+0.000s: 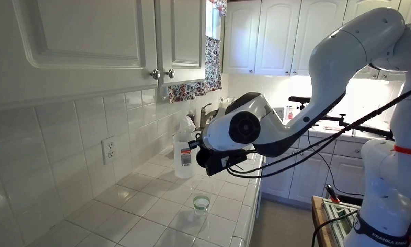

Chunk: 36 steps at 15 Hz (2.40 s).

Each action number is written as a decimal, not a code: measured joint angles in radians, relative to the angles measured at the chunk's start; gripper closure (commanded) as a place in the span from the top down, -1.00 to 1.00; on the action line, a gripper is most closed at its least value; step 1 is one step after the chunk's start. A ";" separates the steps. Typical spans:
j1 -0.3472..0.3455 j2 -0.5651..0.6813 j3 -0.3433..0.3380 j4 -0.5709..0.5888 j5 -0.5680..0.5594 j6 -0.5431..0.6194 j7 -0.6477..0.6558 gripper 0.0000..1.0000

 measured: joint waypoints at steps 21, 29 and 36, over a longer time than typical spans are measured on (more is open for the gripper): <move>0.008 0.001 0.019 0.005 -0.032 -0.034 0.005 -0.89; 0.012 0.004 0.020 0.005 -0.063 -0.035 0.005 -0.89; 0.013 0.005 0.022 0.005 -0.063 -0.034 0.005 -0.54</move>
